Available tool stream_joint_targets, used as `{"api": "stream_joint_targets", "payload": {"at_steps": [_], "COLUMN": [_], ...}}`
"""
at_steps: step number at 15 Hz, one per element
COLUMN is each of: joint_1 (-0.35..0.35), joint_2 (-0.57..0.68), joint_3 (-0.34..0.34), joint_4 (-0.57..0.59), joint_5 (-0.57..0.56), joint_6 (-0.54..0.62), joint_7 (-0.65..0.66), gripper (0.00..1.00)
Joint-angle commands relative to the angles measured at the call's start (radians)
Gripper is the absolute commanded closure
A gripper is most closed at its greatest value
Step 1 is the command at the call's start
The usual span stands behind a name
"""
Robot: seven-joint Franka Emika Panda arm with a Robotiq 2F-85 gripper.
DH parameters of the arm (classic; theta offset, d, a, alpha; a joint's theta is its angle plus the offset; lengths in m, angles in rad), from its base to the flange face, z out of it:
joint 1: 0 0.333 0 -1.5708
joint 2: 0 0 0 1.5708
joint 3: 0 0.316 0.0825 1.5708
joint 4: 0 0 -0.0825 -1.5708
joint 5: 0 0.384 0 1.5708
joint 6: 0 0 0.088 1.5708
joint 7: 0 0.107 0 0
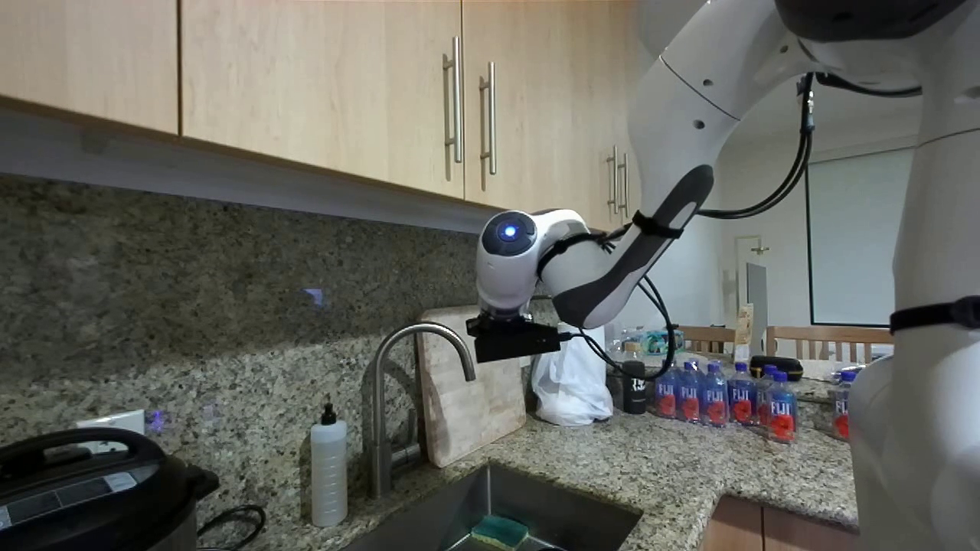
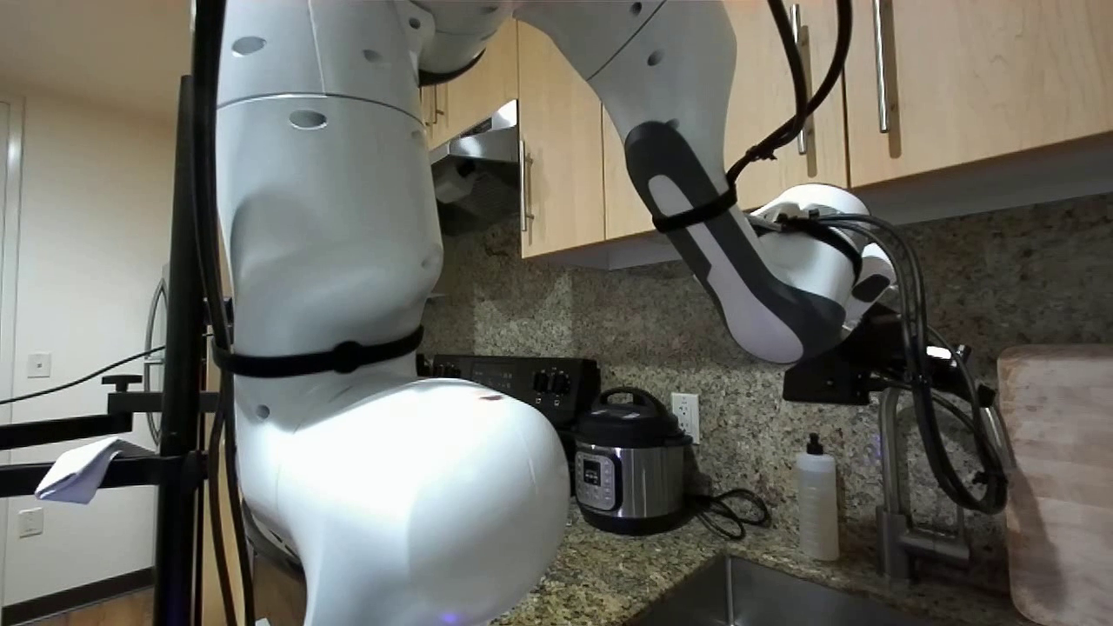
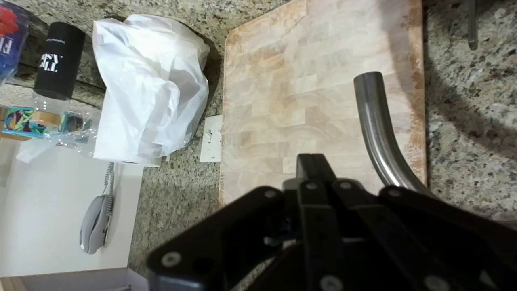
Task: Push the faucet to the right side of the sink.
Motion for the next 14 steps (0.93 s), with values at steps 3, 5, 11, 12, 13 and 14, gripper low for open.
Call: {"api": "stream_joint_targets", "payload": {"at_steps": [3,5,11,12,13,14], "joint_1": [0.004,0.004,0.004,0.004,0.004,0.005], "joint_2": [0.046,0.068,0.131,0.140,0.149,0.158], "joint_3": [-0.008,-0.010,-0.007,-0.006,-0.006,-0.005], "joint_4": [0.048,0.065,0.120,0.129,0.139,0.149], "joint_5": [0.075,0.106,0.213,0.232,0.249,0.269], "joint_6": [0.033,0.044,0.065,0.065,0.064,0.063], "joint_7": [-0.068,-0.091,-0.182,-0.198,-0.213,-0.233], "gripper": [1.00,1.00,1.00,1.00,1.00,1.00]}}
